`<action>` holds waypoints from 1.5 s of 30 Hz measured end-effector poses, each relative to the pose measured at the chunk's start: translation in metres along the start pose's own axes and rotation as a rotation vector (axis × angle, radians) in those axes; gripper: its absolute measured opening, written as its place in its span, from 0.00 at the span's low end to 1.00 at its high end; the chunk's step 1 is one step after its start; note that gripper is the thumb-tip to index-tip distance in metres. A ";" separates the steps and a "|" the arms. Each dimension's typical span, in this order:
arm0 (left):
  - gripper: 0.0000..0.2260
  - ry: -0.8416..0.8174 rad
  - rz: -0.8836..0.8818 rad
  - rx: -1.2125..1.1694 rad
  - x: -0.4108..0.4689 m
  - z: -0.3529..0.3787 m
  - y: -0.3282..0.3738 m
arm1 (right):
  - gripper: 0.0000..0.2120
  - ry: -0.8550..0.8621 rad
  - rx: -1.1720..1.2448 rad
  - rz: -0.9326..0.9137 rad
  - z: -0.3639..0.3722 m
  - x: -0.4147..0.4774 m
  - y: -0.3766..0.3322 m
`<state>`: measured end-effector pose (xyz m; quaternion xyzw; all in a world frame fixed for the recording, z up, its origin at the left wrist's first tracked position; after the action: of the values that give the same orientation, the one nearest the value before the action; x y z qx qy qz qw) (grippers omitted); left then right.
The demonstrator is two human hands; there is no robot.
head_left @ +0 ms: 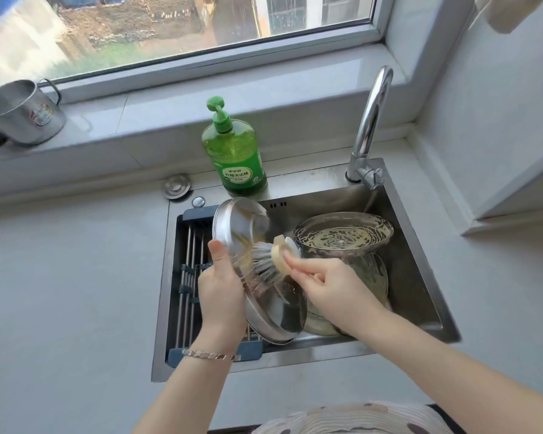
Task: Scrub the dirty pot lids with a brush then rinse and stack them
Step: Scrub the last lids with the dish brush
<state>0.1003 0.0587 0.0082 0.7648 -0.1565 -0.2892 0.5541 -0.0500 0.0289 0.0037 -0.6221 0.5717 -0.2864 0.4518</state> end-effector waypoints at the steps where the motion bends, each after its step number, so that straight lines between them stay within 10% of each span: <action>1: 0.42 -0.007 0.020 0.026 -0.002 0.001 0.001 | 0.15 0.022 -0.036 0.051 -0.002 0.008 0.006; 6: 0.26 0.038 -0.039 -0.006 0.003 0.000 0.003 | 0.14 -0.042 0.091 -0.083 0.008 -0.016 -0.019; 18: 0.25 0.001 -0.373 -0.312 0.009 0.007 0.005 | 0.15 0.004 -0.123 -0.116 -0.006 -0.002 -0.002; 39: 0.19 0.056 -0.235 -0.389 0.020 0.005 0.024 | 0.14 -0.067 -0.032 0.069 -0.016 0.010 0.010; 45: 0.20 0.158 -0.280 -0.346 0.024 0.009 0.026 | 0.16 -0.096 -0.062 -0.207 0.001 -0.023 -0.019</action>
<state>0.1159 0.0297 0.0244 0.6928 0.0470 -0.3251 0.6420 -0.0448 0.0505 0.0242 -0.7044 0.4906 -0.2836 0.4274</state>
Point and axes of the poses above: each hand's wrist, its own x-axis towards the middle knuckle, its own z-axis out of the palm, y = z × x, the point moved 3 cm from there along x, towards the middle knuckle, and after that the axes turned 15 degrees about y, right-handed, at the moved point
